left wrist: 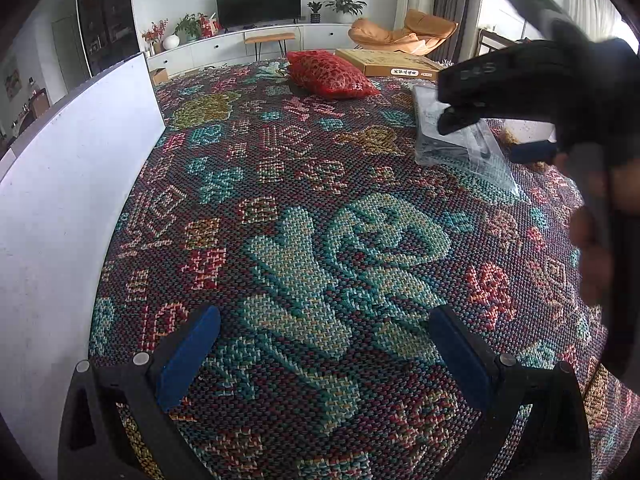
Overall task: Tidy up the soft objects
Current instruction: 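Move the right tool to the plastic-wrapped phone case package and grasp it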
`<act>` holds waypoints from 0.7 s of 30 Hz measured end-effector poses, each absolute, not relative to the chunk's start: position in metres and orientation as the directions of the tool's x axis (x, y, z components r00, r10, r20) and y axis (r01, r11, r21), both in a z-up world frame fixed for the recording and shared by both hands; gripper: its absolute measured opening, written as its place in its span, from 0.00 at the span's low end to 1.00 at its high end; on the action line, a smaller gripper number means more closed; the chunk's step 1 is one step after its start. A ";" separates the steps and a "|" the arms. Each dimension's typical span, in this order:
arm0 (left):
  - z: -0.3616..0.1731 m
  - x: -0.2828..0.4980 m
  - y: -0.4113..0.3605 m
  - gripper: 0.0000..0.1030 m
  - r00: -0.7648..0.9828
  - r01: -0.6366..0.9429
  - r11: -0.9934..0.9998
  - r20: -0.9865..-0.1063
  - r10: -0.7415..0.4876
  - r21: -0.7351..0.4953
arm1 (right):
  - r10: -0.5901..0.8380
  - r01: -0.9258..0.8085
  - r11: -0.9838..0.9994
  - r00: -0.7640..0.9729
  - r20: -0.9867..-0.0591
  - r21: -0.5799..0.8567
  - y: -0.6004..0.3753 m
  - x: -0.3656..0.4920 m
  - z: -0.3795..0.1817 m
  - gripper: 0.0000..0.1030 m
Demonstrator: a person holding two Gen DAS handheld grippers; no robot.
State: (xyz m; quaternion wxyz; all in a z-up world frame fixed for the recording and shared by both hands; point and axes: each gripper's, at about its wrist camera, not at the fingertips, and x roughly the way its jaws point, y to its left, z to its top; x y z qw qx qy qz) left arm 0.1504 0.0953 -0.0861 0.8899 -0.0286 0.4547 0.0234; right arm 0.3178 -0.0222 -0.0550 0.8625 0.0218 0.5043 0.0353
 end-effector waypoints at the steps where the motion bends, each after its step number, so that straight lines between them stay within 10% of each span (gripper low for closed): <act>1: -0.086 0.151 0.096 1.00 0.586 -0.067 0.997 -0.811 0.015 -0.031 | 0.035 -0.026 0.999 0.480 -0.877 0.025 -0.014 0.328 -0.061 0.80; 11: -0.086 0.150 0.095 1.00 0.585 -0.067 0.997 -0.811 0.016 -0.029 | 0.168 0.053 0.974 0.486 -0.858 0.221 -0.039 0.349 -0.065 0.88; 21: -0.087 0.151 0.095 1.00 0.584 -0.068 0.997 -0.812 0.021 -0.023 | 0.104 -0.199 0.980 0.486 -0.868 0.005 0.007 0.354 -0.079 0.94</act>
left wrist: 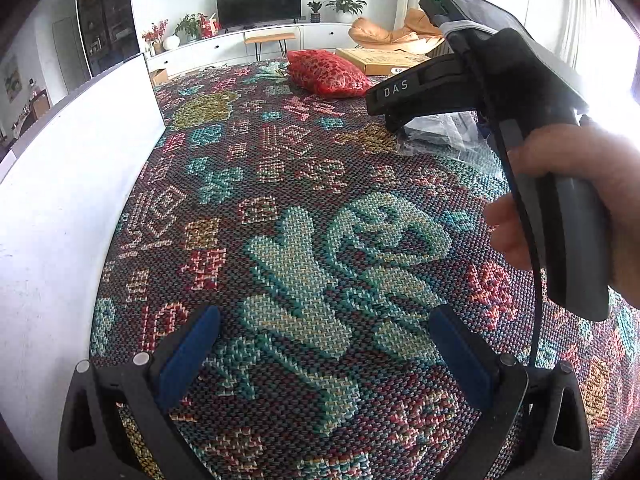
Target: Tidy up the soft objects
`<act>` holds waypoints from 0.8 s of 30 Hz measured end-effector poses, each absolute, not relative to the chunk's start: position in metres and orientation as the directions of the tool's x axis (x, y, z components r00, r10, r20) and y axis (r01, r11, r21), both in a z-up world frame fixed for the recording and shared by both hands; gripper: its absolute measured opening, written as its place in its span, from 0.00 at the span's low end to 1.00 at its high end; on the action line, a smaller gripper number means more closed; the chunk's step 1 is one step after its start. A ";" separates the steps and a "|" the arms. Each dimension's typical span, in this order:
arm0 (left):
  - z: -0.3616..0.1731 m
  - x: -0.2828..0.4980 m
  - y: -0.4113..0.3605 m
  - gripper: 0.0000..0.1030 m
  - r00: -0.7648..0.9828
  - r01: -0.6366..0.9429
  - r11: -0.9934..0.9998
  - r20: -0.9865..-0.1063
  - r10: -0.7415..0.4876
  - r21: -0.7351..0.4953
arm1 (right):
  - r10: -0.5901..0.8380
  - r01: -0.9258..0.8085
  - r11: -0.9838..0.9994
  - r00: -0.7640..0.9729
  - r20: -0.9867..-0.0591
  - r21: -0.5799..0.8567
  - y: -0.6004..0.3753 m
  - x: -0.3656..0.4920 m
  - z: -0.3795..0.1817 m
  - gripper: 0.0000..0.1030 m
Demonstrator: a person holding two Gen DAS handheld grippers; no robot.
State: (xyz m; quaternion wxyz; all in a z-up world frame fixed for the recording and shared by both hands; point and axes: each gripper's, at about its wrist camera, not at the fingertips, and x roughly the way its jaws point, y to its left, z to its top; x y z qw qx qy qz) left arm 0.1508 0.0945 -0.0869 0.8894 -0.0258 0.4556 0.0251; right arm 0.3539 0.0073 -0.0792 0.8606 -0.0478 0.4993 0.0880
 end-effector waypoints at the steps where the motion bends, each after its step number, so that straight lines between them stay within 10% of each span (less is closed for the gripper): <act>1: -0.087 0.151 0.094 1.00 0.584 -0.068 0.997 -0.812 0.021 -0.023 | 0.109 -0.220 0.975 0.490 -0.865 -0.002 0.007 0.353 -0.080 0.94; 14: -0.087 0.151 0.094 1.00 0.584 -0.068 0.997 -0.812 0.021 -0.023 | 0.190 -0.376 0.926 0.417 -0.889 0.021 -0.060 0.215 -0.072 0.84; 24: -0.087 0.150 0.094 1.00 0.583 -0.069 0.997 -0.812 0.021 -0.023 | 0.106 -0.140 0.989 0.400 -0.910 0.054 -0.175 0.134 -0.064 0.83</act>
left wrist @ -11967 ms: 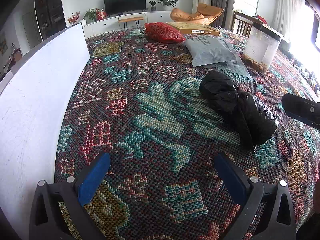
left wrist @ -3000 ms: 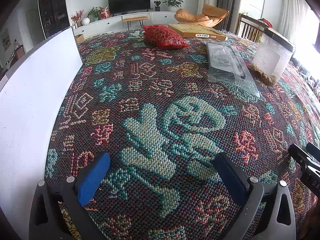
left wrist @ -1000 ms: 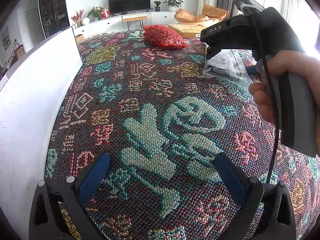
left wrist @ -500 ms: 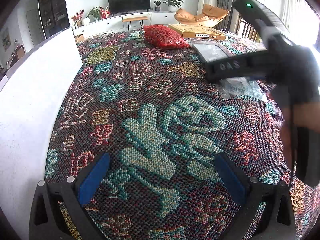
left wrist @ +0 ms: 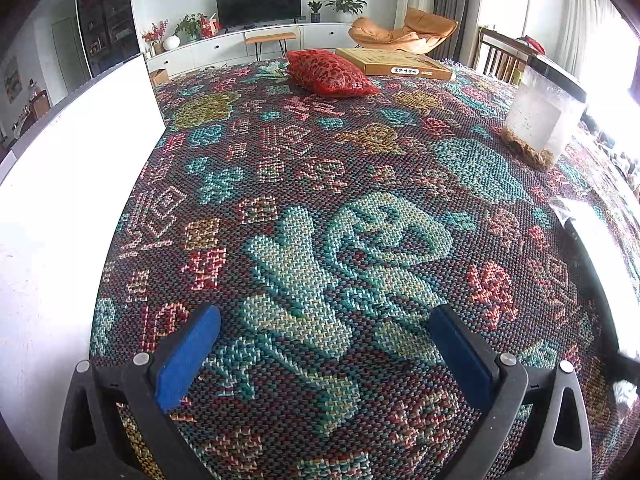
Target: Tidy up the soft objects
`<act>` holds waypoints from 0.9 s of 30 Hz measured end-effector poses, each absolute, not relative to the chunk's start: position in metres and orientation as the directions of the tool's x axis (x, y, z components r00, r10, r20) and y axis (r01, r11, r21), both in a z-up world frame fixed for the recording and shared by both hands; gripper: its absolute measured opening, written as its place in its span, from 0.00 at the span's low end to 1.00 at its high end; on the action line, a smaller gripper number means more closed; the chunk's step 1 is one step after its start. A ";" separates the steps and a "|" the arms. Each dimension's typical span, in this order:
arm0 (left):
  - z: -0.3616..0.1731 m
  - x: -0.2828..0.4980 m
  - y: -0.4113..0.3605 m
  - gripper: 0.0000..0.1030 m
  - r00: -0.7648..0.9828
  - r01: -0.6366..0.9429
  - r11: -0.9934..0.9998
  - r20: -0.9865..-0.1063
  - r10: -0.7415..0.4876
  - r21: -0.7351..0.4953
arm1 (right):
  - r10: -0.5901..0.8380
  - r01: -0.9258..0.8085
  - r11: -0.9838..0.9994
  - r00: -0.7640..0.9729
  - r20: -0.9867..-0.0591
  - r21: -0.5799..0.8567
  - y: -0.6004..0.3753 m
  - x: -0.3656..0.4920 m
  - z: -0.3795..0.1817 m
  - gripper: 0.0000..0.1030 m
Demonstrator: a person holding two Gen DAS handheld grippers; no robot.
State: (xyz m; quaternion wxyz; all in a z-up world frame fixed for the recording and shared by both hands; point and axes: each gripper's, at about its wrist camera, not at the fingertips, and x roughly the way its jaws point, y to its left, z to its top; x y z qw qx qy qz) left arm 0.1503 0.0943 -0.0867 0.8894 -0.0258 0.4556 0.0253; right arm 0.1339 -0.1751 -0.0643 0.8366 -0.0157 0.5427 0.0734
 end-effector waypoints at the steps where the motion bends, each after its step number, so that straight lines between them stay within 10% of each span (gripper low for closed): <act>1: -0.087 0.150 0.094 1.00 0.583 -0.069 0.997 -0.812 0.022 -0.023 | 0.076 -0.111 0.993 0.405 -0.911 0.033 -0.186 0.145 -0.066 0.83; 12: -0.086 0.150 0.094 1.00 0.584 -0.069 0.997 -0.812 0.020 -0.024 | 0.051 -0.015 0.999 0.564 -0.824 0.052 -0.245 0.315 -0.065 0.86; 27: -0.087 0.151 0.094 1.00 0.584 -0.069 0.997 -0.812 0.021 -0.024 | -0.068 0.126 0.992 0.670 -0.739 0.022 -0.244 0.211 -0.045 0.86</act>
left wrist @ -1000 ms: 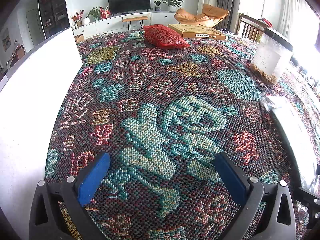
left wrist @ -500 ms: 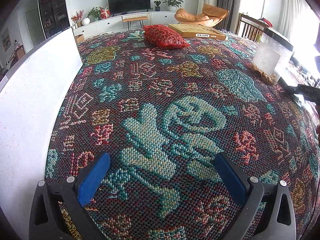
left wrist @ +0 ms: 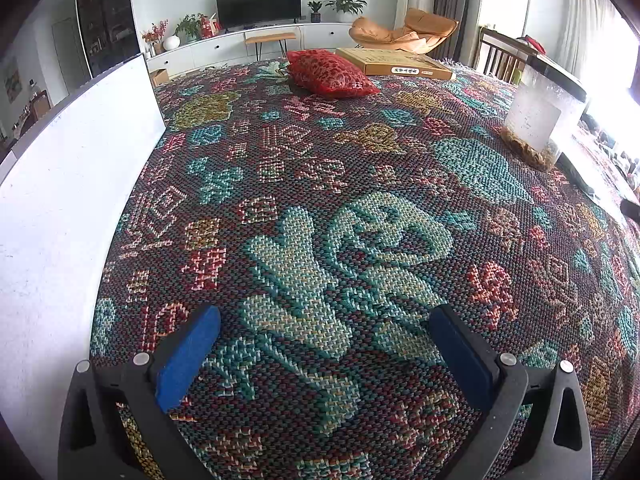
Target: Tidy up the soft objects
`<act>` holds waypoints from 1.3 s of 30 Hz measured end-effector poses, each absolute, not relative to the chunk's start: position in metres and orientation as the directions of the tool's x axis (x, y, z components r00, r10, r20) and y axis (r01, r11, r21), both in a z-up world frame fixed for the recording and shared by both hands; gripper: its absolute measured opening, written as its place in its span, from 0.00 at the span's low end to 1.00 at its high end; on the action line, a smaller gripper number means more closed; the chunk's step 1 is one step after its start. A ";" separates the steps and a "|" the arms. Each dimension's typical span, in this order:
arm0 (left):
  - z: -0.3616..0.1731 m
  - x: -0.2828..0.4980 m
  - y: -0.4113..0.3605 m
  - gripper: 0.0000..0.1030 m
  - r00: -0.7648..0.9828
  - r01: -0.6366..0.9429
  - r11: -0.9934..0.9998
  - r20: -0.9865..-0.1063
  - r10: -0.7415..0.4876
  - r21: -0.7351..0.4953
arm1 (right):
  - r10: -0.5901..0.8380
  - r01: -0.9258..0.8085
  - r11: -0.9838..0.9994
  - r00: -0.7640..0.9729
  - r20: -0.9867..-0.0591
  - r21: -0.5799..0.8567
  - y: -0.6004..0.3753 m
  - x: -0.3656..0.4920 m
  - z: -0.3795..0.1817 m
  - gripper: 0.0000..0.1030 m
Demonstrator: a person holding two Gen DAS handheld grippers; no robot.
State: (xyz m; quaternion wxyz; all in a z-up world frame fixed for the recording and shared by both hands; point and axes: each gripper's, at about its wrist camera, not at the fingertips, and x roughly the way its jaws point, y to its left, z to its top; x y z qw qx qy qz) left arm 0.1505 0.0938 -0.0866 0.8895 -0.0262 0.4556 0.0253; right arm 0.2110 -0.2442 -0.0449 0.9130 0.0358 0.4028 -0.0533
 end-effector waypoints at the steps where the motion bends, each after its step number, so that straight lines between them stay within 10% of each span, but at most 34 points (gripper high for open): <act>1: -0.087 0.151 0.094 1.00 0.584 -0.069 0.997 -0.812 0.021 -0.024 | -0.081 0.151 0.988 0.646 -0.759 0.024 -0.246 0.206 -0.052 0.86; 39: -0.087 0.151 0.093 1.00 0.583 -0.069 0.997 -0.812 0.023 -0.021 | -0.095 0.162 0.987 0.580 -0.809 0.000 -0.246 0.182 -0.074 0.89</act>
